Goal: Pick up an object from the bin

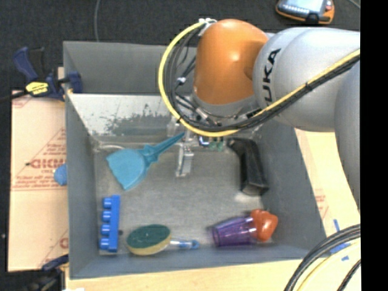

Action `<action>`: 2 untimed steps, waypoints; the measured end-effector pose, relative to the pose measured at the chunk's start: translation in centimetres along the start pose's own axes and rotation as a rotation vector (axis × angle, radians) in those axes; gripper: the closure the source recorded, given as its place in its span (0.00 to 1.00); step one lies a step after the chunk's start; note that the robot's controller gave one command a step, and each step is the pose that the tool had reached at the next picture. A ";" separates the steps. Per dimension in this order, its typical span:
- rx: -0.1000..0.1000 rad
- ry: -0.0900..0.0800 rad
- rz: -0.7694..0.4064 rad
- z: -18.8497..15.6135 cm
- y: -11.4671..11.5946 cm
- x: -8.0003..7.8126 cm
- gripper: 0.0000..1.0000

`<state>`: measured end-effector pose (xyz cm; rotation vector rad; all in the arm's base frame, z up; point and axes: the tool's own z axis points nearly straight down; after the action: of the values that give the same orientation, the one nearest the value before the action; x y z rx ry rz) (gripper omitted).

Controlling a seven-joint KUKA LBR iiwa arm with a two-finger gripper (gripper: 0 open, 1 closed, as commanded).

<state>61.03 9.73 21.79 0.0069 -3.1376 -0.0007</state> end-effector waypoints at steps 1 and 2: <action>-0.001 -0.008 0.003 -0.5 -0.1 -0.1 0.00; 0.001 -0.011 -0.257 9.4 0.2 -1.8 0.00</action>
Offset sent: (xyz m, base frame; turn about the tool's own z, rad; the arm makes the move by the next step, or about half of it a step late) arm 0.0228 0.0037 -0.1479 -0.3872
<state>62.75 9.91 12.33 0.4103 -3.1214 0.0003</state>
